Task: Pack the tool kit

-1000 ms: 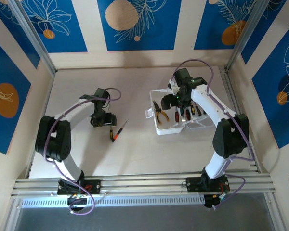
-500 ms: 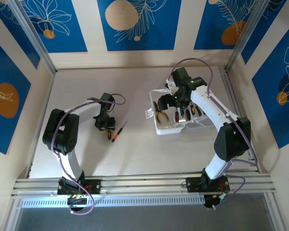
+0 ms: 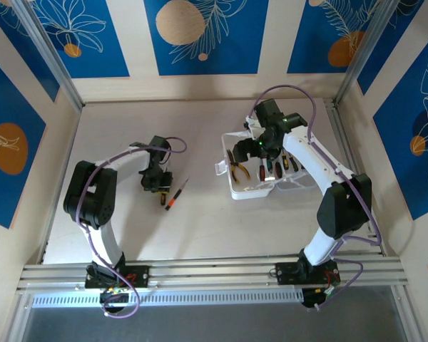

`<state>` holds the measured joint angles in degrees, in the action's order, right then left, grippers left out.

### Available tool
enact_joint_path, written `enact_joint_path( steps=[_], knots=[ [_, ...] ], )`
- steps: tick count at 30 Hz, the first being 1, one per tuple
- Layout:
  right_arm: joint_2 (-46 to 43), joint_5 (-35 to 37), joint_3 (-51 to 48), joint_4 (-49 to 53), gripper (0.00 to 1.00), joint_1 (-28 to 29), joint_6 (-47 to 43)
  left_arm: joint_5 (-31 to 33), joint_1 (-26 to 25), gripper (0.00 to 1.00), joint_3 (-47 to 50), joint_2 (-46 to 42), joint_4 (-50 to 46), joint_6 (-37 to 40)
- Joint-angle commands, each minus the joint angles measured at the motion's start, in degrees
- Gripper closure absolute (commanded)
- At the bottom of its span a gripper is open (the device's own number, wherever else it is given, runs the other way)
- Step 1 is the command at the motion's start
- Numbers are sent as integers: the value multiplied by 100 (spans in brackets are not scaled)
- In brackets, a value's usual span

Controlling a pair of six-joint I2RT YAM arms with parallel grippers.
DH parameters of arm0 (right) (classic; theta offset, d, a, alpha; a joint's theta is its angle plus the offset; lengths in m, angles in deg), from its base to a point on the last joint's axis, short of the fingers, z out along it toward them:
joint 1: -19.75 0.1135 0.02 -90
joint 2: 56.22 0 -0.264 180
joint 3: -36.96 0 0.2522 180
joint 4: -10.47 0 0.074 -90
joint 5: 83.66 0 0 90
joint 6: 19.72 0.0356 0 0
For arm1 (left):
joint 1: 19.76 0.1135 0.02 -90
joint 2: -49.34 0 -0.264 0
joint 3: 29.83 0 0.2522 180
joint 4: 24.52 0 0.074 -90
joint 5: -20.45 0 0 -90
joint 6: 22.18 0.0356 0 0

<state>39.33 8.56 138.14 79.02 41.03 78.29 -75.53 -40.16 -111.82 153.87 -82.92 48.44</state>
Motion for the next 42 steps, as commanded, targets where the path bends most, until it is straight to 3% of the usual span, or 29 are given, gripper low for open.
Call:
enact_joint_path(
  steps=[1, 8, 15, 22, 32, 36, 40, 42],
  knots=[
    [-353, -589, 50, -140, 11, -125, 141, -951, -93, 100, -619, -489, -28, 65],
    [-654, -1602, -147, -849, 13, -269, 725, -1812, -556, 100, -2239, -626, -238, 167],
    [-705, -2427, -201, -1948, 21, -266, 1844, -3165, -977, 100, -2722, -477, 734, -107],
    [-510, -2349, -71, -2220, 40, -211, 2209, -3375, -1223, 100, -2735, -481, 1053, -189],
    [-224, -2472, -38, -2426, 54, 42, 2322, -3432, -1281, 100, -2507, -327, 1169, -285],
    [-145, -2454, -74, -2464, 69, 126, 2369, -3414, -1287, 100, -2474, -341, 1230, -311],
    [-134, -2440, -52, -2458, 100, 123, 2382, -3367, -1287, 100, -2483, -372, 1212, -303],
    [-149, -2437, -40, -2415, 100, 129, 2340, -3354, -1281, 100, -2475, -358, 1205, -274]
  ],
)
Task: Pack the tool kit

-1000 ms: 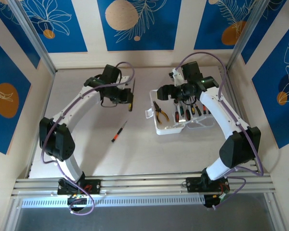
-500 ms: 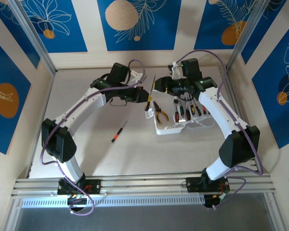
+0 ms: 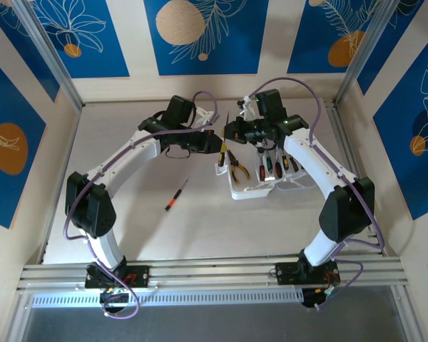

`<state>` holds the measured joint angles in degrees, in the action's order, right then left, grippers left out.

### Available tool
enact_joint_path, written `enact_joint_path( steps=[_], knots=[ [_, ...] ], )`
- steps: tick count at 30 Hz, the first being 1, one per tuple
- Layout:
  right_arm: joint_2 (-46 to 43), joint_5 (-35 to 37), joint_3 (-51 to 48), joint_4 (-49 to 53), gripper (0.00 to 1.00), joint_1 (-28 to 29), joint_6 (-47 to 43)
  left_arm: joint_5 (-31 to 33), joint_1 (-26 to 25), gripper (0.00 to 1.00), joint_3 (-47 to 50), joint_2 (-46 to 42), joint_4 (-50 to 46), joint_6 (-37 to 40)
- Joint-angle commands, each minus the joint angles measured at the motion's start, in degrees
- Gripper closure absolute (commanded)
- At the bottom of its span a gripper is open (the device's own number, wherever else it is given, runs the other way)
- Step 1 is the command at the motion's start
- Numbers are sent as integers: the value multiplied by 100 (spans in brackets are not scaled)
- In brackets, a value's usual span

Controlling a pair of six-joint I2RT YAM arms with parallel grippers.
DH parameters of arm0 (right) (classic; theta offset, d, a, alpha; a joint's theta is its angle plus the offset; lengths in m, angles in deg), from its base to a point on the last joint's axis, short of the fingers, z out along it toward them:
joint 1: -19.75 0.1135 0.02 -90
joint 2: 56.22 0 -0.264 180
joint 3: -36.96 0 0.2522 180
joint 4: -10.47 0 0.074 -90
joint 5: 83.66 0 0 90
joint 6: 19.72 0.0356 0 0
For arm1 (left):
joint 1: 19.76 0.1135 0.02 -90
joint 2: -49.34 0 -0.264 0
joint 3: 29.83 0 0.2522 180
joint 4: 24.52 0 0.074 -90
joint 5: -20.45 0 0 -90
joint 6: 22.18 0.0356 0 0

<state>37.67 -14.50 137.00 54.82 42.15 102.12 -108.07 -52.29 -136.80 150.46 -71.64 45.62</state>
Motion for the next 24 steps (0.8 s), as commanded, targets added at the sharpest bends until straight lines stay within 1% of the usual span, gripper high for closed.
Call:
enact_joint_path(
  steps=[1, 2, 3, 5, 6, 8, 9, 10, 11, 12, 14, 16, 18, 21, 23, 24],
  knots=[
    [-6, -115, 74, 40, 100, 17, -78, -79, -51, 100, 40, 2, 76, 7],
    [-25, -83, 78, 77, 100, 11, -117, -67, -32, 100, 63, 26, 68, 11],
    [-59, -33, 65, 148, 100, 5, -174, -55, -11, 96, 81, 38, 51, 11],
    [-151, 59, 15, 261, 100, -50, -269, -18, 69, 84, 131, 21, 38, 20],
    [-225, 99, -44, 314, 100, -105, -332, 10, 128, 73, 167, -18, 19, 33],
    [-386, 166, -166, 413, 100, -249, -432, 133, 276, 36, 222, -112, -88, 100],
    [-493, 202, -239, 463, 100, -355, -489, 209, 380, 22, 238, -169, -194, 186],
    [-596, 246, -319, 520, 100, -463, -555, 304, 485, 12, 237, -224, -339, 297],
    [-691, 284, -373, 580, 100, -571, -620, 417, 573, 5, 227, -266, -475, 392],
    [-792, 327, -429, 657, 100, -709, -696, 525, 679, 0, 228, -317, -631, 500],
    [-969, 440, -544, 820, 100, -991, -868, 767, 856, 0, 243, -395, -897, 678],
    [-1137, 782, -594, 1091, 100, -1251, -1145, 1106, 1027, 0, 243, -441, -1232, 825],
    [-1267, 1238, -603, 1400, 100, -1521, -1471, 1590, 1159, 0, 259, -418, -1600, 948],
    [-1326, 2005, -564, 1775, 100, -1764, -1956, 2268, 1257, 0, 348, -307, -1978, 1071],
    [-1320, 2459, -576, 1861, 100, -1843, -2234, 2638, 1267, 0, 468, -228, -2083, 1112],
    [-1299, 2685, -575, 1889, 100, -1857, -2366, 2709, 1267, 0, 573, -201, -2070, 1130]
  ],
)
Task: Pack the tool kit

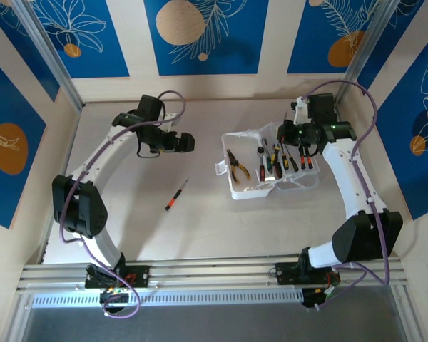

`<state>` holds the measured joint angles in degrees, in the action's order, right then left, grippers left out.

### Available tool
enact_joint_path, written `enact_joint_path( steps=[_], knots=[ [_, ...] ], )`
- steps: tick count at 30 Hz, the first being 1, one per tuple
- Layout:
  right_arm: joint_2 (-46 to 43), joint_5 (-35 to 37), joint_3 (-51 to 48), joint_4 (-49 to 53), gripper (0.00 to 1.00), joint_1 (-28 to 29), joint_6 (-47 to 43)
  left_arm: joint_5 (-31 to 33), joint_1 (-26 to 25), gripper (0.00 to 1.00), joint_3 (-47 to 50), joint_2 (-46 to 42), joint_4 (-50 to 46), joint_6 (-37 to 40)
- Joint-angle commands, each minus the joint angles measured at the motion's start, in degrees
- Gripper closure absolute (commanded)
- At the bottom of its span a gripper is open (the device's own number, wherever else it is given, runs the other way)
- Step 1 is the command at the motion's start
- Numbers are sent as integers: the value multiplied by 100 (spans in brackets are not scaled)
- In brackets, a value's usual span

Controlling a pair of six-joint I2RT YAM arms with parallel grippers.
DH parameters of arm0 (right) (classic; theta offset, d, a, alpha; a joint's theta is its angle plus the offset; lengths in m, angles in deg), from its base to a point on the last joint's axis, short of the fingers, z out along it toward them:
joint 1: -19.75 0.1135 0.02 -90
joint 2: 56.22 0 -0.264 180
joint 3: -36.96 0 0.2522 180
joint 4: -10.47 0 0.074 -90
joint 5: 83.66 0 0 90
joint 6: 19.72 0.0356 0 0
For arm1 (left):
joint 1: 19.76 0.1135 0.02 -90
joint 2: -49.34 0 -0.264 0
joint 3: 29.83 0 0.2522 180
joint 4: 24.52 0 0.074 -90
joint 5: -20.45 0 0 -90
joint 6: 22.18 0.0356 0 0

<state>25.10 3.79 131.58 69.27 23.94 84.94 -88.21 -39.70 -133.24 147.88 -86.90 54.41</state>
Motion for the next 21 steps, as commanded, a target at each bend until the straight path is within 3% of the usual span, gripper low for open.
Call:
enact_joint_path(
  steps=[1, 12, 21],
  knots=[
    [-21, 993, -35, 461, 100, -53, -763, 749, 8, 0, 312, 81, -520, 259],
    [416, 1781, -33, 293, 100, -58, -1520, 789, -1, 0, 625, 223, -316, 212],
    [652, 1710, -242, -31, 100, 58, -1708, 1021, -9, 0, 557, 359, -341, 198]
  ],
)
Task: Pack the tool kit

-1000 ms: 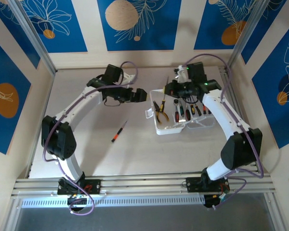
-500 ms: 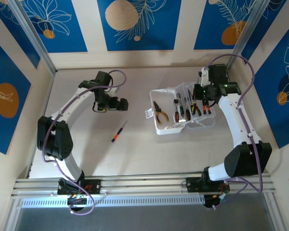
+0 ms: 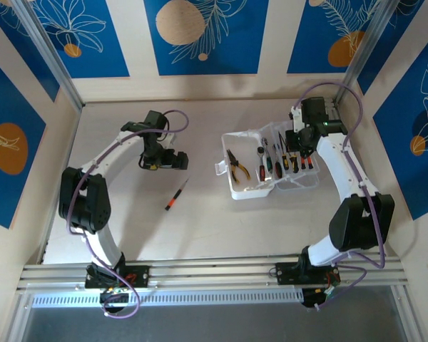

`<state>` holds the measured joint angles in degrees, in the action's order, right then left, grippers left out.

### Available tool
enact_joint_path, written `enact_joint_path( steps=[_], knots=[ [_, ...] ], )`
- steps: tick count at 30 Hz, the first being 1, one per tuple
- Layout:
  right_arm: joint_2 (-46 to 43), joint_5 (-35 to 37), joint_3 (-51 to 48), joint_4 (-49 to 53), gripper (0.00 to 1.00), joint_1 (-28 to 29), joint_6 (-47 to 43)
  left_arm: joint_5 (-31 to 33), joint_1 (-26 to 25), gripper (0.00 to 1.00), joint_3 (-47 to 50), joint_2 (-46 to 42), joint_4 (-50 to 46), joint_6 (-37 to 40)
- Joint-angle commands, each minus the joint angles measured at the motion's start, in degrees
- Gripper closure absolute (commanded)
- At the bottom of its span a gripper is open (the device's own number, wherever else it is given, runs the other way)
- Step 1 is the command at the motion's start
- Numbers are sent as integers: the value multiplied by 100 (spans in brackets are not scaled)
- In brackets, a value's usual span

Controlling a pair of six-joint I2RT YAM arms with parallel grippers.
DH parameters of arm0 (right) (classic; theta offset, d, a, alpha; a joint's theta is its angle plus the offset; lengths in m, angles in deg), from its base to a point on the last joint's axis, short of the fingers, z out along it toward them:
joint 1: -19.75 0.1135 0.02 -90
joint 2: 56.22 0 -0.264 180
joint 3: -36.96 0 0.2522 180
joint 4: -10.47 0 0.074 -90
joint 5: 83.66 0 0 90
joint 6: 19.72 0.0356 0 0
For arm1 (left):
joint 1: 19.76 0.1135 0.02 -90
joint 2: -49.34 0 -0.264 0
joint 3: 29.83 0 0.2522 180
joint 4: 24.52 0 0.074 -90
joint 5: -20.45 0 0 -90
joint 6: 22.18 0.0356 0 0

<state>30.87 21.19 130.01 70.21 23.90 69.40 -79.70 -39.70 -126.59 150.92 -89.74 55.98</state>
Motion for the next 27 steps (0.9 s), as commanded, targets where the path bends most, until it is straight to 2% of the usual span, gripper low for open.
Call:
enact_joint_path(
  steps=[1, 18, 22, 27],
  knots=[
    [100, -47, -111, -159, 100, 69, -162, 187, -9, 0, -94, 64, -56, 37],
    [631, -129, -40, -381, 100, 147, -314, 176, -10, 0, -119, 156, -80, 41],
    [643, -173, -8, -374, 88, 147, -291, 189, -10, 0, -110, 152, -92, 48],
    [568, -201, 67, -294, 79, 142, -274, 214, -14, 0, -52, 101, -109, 49]
  ],
)
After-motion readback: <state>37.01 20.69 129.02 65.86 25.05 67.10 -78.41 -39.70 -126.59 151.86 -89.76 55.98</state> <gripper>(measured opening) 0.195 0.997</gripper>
